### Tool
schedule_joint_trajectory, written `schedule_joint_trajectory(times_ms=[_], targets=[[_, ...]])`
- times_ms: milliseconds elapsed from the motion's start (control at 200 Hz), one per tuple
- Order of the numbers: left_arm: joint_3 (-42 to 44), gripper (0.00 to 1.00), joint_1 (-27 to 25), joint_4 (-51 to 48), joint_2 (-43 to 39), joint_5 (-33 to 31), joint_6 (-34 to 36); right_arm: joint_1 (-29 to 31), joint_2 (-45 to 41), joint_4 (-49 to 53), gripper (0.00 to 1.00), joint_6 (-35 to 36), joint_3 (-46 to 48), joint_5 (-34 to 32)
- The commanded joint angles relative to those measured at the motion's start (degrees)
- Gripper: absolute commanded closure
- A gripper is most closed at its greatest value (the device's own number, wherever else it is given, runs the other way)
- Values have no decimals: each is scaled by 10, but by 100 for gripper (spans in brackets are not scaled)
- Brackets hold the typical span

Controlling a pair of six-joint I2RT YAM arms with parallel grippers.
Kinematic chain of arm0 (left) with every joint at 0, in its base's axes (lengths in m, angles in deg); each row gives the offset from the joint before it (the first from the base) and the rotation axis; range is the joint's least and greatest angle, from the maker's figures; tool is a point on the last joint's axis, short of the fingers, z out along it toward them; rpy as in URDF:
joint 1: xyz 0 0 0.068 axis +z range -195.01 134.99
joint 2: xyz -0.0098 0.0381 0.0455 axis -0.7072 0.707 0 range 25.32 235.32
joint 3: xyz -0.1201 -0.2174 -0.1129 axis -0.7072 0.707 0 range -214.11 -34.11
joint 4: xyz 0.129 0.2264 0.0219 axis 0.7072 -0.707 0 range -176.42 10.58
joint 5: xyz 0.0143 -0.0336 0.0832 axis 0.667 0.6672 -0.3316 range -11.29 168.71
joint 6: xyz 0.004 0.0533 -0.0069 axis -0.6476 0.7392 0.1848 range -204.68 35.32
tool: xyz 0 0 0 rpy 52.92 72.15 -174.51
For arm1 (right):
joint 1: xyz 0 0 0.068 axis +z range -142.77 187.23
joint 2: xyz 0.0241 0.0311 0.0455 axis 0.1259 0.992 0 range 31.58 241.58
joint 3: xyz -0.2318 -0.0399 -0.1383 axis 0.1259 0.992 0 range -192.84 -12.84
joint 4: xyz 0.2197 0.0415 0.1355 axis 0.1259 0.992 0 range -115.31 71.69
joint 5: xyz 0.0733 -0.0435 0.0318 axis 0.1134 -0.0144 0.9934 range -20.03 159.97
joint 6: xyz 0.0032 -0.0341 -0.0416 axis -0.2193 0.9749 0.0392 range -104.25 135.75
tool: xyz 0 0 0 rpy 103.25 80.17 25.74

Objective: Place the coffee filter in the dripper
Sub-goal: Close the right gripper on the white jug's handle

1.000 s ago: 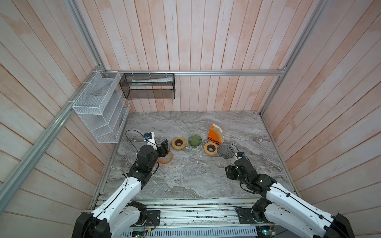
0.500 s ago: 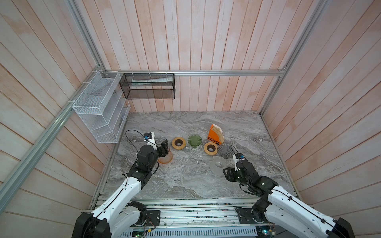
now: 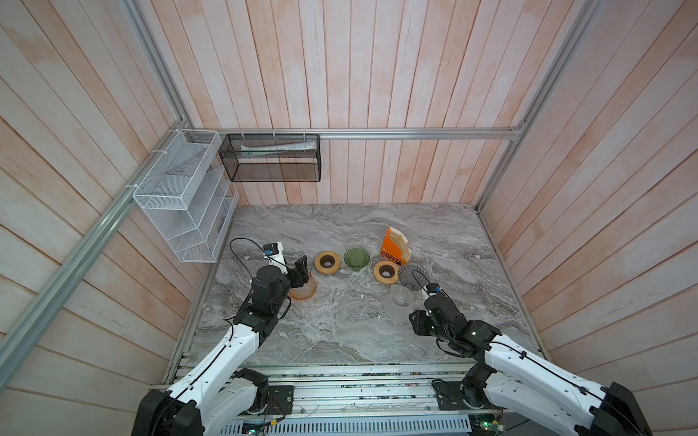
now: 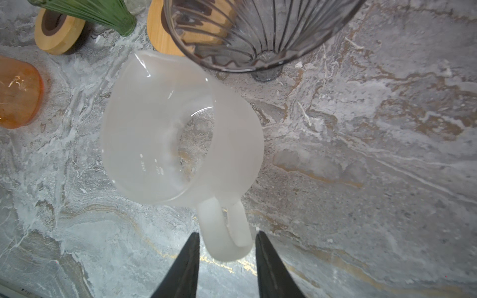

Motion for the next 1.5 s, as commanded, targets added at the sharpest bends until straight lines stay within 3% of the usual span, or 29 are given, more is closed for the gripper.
schedule_joint_trajectory(times_ms=[0, 1495], targets=[[3, 24, -2, -4, -2, 2, -5, 5, 10, 17, 64, 0, -19, -26], [5, 24, -2, -1, 1, 2, -7, 23, 42, 33, 81, 21, -47, -50]])
